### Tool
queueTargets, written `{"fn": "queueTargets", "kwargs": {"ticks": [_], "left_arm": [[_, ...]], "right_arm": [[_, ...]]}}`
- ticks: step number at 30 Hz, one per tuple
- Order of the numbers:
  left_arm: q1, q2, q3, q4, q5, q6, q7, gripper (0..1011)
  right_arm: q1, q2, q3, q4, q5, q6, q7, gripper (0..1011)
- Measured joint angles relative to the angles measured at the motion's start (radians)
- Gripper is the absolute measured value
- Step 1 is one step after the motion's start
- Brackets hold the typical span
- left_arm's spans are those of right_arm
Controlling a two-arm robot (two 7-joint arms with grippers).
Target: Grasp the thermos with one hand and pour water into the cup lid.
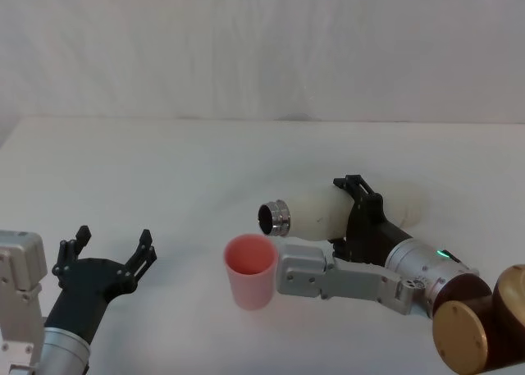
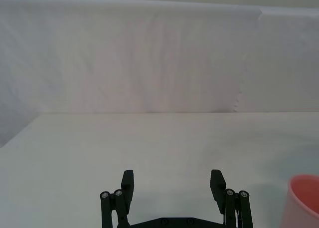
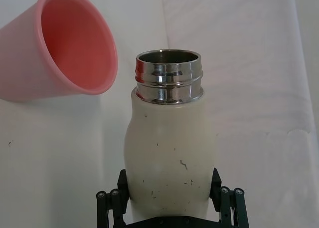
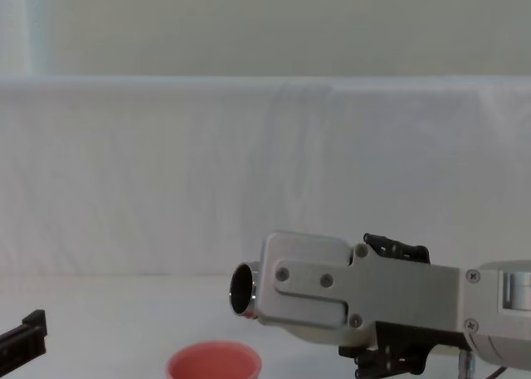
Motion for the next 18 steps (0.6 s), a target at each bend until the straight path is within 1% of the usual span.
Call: {"fn": "queueTargets", "kwargs": {"ticks": [10, 18], "left_arm": [[0.0, 0.0, 0.0, 0.0, 0.0, 0.0, 0.0, 1001], [0.0, 0.0, 0.0, 0.0, 0.0, 0.0, 0.0, 1001]], "right_arm": [[0.008, -0.002, -0.011, 0.005, -0.045, -0.001, 0.01, 959], [0.011, -0.005, -0.013, 0.01, -0.058, -0.003, 0.014, 959]]}}
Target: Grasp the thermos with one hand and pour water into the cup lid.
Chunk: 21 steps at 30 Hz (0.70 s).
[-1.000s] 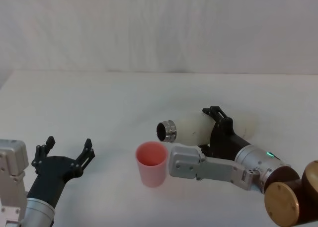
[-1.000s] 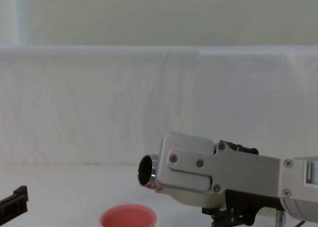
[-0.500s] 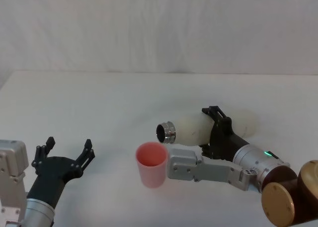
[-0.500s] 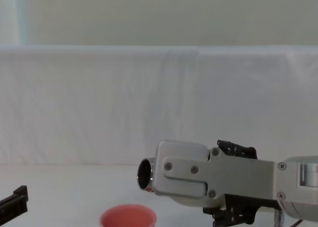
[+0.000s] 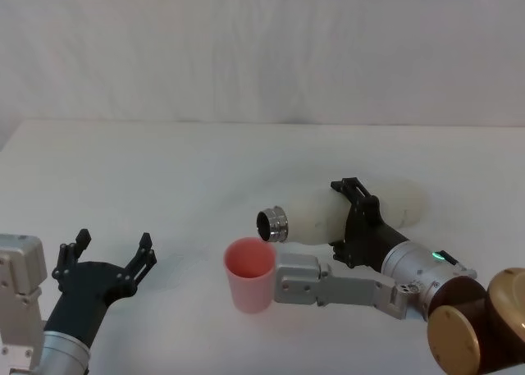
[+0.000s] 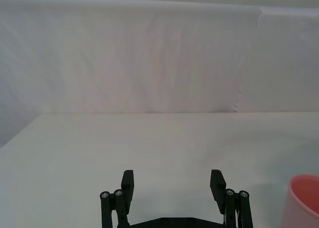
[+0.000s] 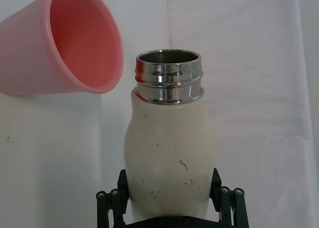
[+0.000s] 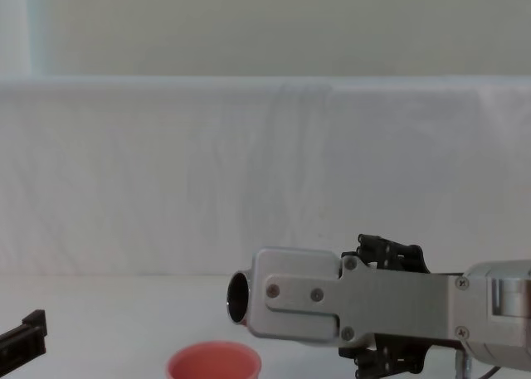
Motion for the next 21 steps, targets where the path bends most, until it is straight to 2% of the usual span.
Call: {"fn": "queueTargets", "kwargs": {"ticks": [21], "left_arm": [[0.0, 0.0, 0.0, 0.0, 0.0, 0.0, 0.0, 1001]], "right_arm": [[0.0, -0.002, 0.001, 0.0, -0.009, -0.006, 0.004, 959]]}}
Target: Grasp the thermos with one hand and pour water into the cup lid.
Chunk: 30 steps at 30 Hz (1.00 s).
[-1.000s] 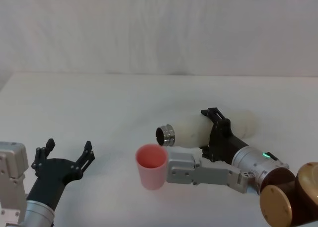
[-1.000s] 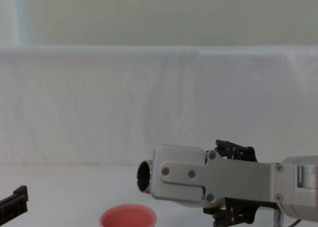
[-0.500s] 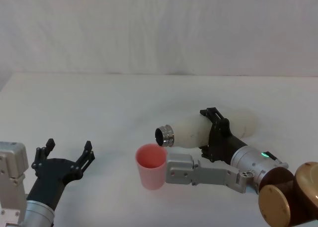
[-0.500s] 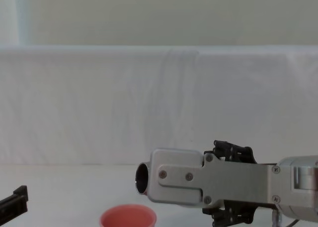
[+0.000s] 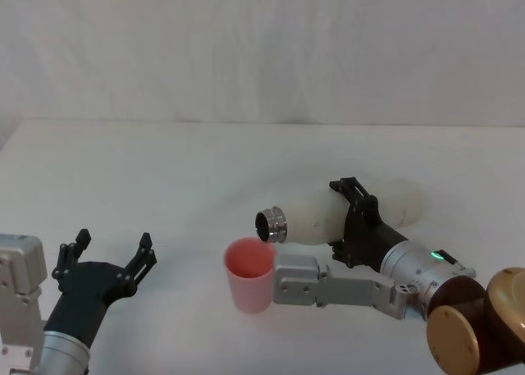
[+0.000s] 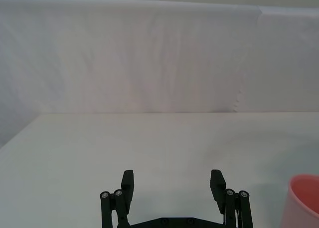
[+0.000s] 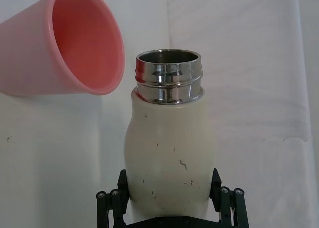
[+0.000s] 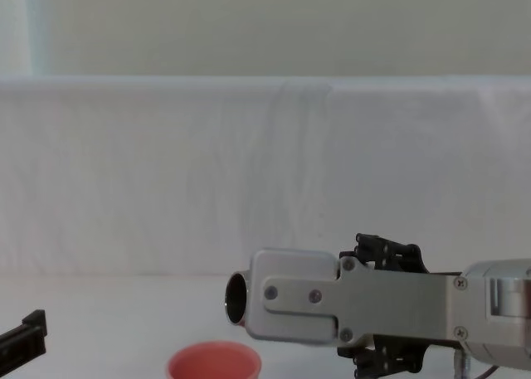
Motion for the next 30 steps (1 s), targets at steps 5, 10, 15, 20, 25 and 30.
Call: {"fn": "queueTargets", "kwargs": {"ticks": [5, 10, 15, 20, 25, 30], "left_arm": [[0.0, 0.0, 0.0, 0.0, 0.0, 0.0, 0.0, 1001], [0.0, 0.0, 0.0, 0.0, 0.0, 0.0, 0.0, 1001], [0.0, 0.0, 0.0, 0.0, 0.0, 0.0, 0.0, 1001], [0.0, 0.0, 0.0, 0.0, 0.0, 0.0, 0.0, 1001], [0.0, 0.0, 0.0, 0.0, 0.0, 0.0, 0.0, 1001], [0.0, 0.0, 0.0, 0.0, 0.0, 0.0, 0.0, 1001]], "right_arm": [[0.001, 0.001, -0.004, -0.002, -0.009, 0.001, 0.001, 959], [0.004, 0.002, -0.01, -0.003, -0.022, 0.002, 0.001, 959], [0.006, 0.002, -0.013, -0.003, -0.028, 0.002, 0.002, 959], [0.008, 0.003, -0.02, -0.002, -0.04, 0.003, 0.004, 959], [0.008, 0.004, -0.022, -0.001, -0.048, 0.005, 0.005, 959], [0.007, 0.005, -0.024, -0.001, -0.057, 0.007, 0.007, 959]]}}
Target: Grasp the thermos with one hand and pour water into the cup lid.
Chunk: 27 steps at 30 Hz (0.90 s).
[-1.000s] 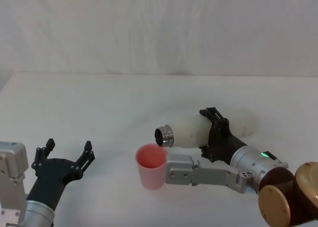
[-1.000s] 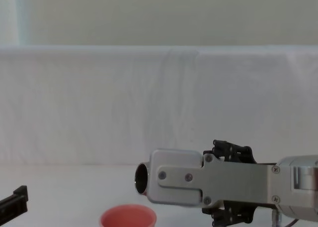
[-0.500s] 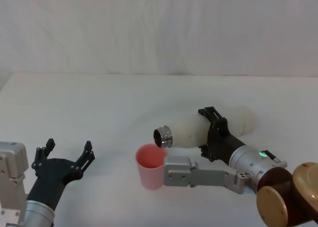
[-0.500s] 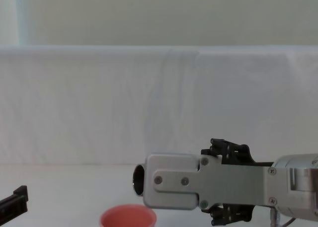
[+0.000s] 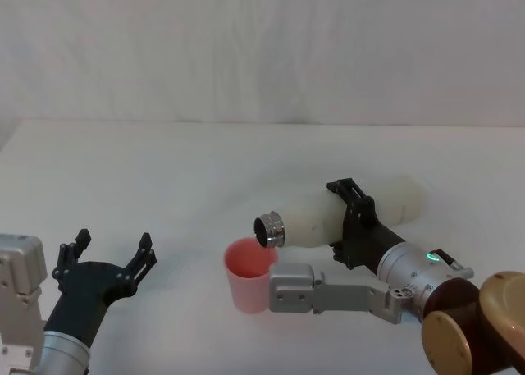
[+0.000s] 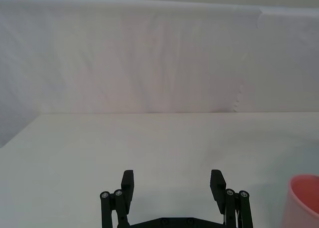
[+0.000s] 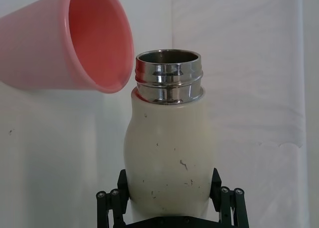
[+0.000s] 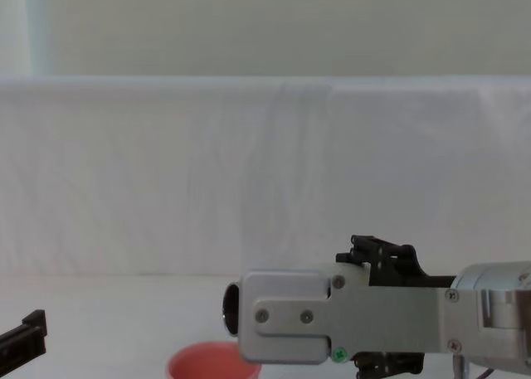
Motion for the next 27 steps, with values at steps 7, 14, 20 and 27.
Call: {"fn": "queueTargets", "kwargs": {"ticks": [7, 14, 20, 27], "left_arm": [[0.0, 0.0, 0.0, 0.0, 0.0, 0.0, 0.0, 1001], [0.0, 0.0, 0.0, 0.0, 0.0, 0.0, 0.0, 1001], [0.0, 0.0, 0.0, 0.0, 0.0, 0.0, 0.0, 1001], [0.0, 0.0, 0.0, 0.0, 0.0, 0.0, 0.0, 1001]], "right_arm": [[-0.003, 0.003, -0.003, -0.001, -0.014, 0.005, 0.002, 959], [-0.001, 0.002, -0.003, -0.002, -0.021, 0.005, 0.002, 959], [0.001, 0.001, -0.002, -0.003, -0.024, 0.005, 0.002, 959], [0.008, 0.001, -0.008, -0.003, -0.034, 0.002, 0.002, 959]]}}
